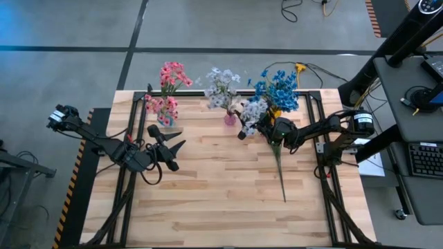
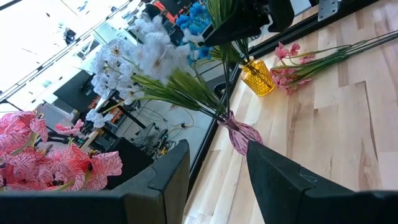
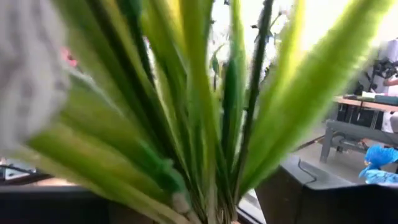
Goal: Sort flowers into vase by color
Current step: Put the white flowers into the pink vase
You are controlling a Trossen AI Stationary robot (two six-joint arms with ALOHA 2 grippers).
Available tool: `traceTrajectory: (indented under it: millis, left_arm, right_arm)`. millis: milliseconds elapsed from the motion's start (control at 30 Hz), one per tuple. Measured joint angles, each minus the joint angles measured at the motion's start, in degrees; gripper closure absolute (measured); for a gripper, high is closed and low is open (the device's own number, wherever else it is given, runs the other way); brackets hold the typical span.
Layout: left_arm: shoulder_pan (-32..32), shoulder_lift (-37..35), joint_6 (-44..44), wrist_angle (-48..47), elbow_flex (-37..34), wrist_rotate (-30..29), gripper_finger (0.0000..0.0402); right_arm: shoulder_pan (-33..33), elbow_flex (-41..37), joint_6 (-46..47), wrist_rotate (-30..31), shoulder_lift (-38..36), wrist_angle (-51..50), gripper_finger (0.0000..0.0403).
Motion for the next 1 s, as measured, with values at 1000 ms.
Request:
traceTrajectory:
  millis: [1000]
  left_arm:
    - [0.28,0.00,0.00,0.00,0.00,0.01,0.0259]
  right_arm:
    - [0.04,14.38,7.09,3.30,-0.35,-32.19,0.0173]
